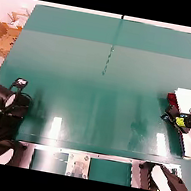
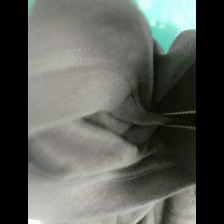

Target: Fold the shirts.

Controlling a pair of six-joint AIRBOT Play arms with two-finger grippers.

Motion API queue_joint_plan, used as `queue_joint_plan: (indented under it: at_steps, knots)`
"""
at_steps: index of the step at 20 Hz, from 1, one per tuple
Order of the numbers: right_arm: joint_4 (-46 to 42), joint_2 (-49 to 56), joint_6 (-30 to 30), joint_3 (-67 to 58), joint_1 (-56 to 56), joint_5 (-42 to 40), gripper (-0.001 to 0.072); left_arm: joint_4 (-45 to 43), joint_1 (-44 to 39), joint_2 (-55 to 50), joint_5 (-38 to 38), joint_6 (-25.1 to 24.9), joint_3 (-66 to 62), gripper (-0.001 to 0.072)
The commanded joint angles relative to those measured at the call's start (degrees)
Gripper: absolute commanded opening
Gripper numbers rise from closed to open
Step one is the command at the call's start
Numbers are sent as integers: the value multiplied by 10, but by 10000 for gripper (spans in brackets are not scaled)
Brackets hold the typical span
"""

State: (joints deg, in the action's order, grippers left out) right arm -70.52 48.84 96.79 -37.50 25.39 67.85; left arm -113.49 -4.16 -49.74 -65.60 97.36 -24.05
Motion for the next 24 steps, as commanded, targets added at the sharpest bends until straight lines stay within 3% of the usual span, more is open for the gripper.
queue_joint_plan:
  at_steps: [1, 2, 5, 8, 10, 13, 17, 21, 22, 23, 24]
  knots:
    - [0, 0, 0, 0, -1, 0, 11, 6, 8, 0, 7, -20, -23, 22]
    - [0, 0, 0, 0, -1, 0, 12, 29, 8, 0, 3, -26, -54, 22]
    - [0, 0, 0, 0, -1, 0, 12, 157, -8, 1, -19, -112, -189, 21]
    - [0, 0, 0, 0, -1, 0, 11, 233, -87, 1, -17, -122, -340, 22]
    - [0, 0, 0, 0, -1, 0, 11, 260, -155, 1, 28, -123, -401, 22]
    - [0, 0, 0, 0, -1, 0, 11, 294, -252, -10, 158, -123, -417, 22]
    - [0, 0, 0, 0, -1, 0, 11, 364, -339, -114, 276, -124, -416, 22]
    - [0, 0, 0, 0, -1, 0, 11, 436, -388, -250, 311, -134, -417, 26]
    - [0, 0, 0, 0, -1, 0, 11, 458, -386, -266, 307, -134, -417, 260]
    - [0, 0, 0, 0, -1, 0, 11, 467, -377, -268, 301, -127, -417, 601]
    - [0, 0, 0, 0, -1, 0, 11, 468, -361, -265, 278, -113, -426, 668]
